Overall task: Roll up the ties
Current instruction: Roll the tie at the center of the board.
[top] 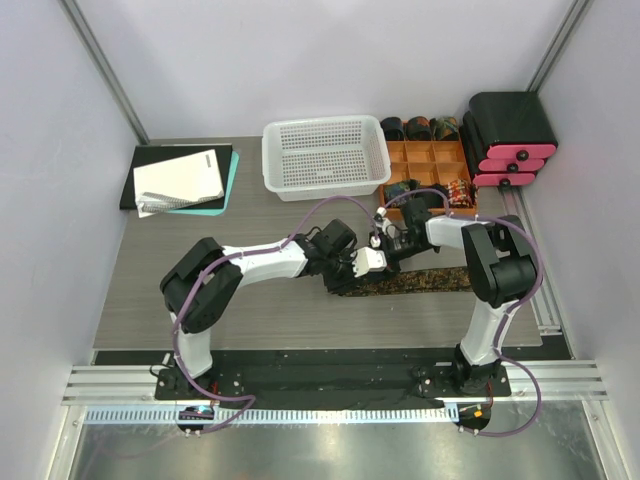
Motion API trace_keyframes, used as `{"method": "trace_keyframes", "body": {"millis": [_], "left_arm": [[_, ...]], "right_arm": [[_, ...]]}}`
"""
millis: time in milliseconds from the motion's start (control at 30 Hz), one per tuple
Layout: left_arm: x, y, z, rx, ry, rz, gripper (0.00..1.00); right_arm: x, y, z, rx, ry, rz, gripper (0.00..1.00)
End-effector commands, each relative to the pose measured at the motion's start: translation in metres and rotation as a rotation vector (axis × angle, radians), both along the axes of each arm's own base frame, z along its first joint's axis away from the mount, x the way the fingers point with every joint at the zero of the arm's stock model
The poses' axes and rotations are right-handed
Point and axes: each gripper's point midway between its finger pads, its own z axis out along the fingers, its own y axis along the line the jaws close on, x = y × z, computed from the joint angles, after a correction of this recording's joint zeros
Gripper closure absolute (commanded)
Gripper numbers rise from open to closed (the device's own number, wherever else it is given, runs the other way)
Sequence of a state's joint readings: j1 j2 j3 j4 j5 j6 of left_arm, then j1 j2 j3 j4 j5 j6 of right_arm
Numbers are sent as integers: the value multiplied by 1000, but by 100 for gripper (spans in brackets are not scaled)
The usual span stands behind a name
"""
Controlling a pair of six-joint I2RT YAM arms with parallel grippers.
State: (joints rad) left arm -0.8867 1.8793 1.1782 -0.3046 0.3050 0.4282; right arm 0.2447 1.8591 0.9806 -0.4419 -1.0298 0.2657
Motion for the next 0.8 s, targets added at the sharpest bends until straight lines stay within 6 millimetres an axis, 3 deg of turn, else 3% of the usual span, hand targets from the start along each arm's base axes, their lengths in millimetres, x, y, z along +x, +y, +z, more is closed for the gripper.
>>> {"method": "trace_keyframes", "body": {"millis": [0, 33, 67, 133, 167, 267, 300, 433, 500, 600, 767], "left_arm": [[-18, 29, -38, 154, 67, -11, 64], [-18, 29, -38, 153, 70, -11, 63], [-18, 29, -35, 149, 67, -10, 62], [-18, 31, -31, 126, 81, -6, 59], [-18, 25, -21, 77, 87, -6, 49], [-17, 27, -9, -8, 111, 25, 36], [-10, 20, 9, -78, 68, 29, 30], [-8, 24, 24, -179, 34, 55, 22], [-4, 15, 34, -253, -2, 49, 10], [-8, 12, 29, -272, 20, 45, 8], [9, -11, 32, -344, -12, 33, 12]], "right_arm": [[1, 4, -7, -9, -29, 15, 64], [2, 2, -12, -32, -32, 13, 73], [3, 0, -18, -48, -43, 19, 89], [5, -8, -29, -100, -38, 10, 97], [4, -12, -36, -116, -29, 13, 99], [4, -18, -47, -142, -17, 12, 99], [3, -20, -51, -150, -12, 17, 99], [0, -27, -64, -184, -15, 29, 99], [0, -29, -69, -194, -11, 28, 99], [0, -30, -72, -199, -7, 29, 99], [-1, -29, -74, -199, 4, 26, 99]]}}
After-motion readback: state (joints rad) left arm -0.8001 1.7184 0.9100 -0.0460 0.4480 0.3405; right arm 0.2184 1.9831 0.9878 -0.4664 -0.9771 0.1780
